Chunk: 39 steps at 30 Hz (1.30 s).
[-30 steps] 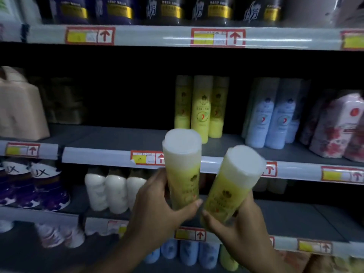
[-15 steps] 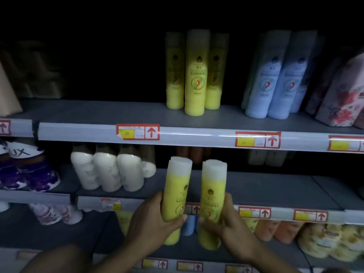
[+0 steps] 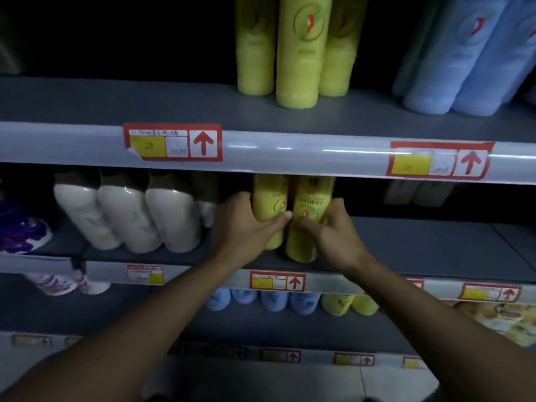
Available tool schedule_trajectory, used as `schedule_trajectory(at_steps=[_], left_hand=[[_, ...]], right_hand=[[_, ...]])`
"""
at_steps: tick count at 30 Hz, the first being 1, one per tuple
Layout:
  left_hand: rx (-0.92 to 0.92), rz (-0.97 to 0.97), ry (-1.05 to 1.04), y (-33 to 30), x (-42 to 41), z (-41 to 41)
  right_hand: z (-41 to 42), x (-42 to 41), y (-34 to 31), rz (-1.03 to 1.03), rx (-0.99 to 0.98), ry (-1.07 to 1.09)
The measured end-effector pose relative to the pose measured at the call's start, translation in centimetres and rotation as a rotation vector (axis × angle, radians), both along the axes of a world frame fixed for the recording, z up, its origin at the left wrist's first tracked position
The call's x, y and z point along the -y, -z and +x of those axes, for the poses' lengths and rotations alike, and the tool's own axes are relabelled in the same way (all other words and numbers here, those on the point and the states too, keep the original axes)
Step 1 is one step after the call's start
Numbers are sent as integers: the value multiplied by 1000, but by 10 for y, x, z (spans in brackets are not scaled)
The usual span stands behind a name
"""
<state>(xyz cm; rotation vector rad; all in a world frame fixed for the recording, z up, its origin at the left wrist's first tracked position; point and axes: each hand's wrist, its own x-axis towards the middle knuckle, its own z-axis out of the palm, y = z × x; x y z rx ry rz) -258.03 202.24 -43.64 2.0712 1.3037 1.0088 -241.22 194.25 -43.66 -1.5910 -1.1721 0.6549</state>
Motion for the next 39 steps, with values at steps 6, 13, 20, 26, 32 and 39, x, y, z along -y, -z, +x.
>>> schedule_trajectory(at_steps=[6, 13, 20, 26, 32, 39], left_hand=[[53, -99, -60, 30, -36, 9], [89, -115, -39, 42, -53, 11], [36, -116, 7, 46, -56, 9], [-4, -126, -50, 45, -54, 10], [-10, -159, -82, 41, -52, 13], [-6, -148, -95, 38, -51, 15]], right_hand=[[1, -41, 24, -1, 103, -5], [6, -52, 33, -27, 254, 7], [12, -47, 34, -102, 449, 27], [15, -53, 38, -109, 461, 86], [8, -57, 36, -80, 450, 97], [6, -60, 35, -60, 496, 100]])
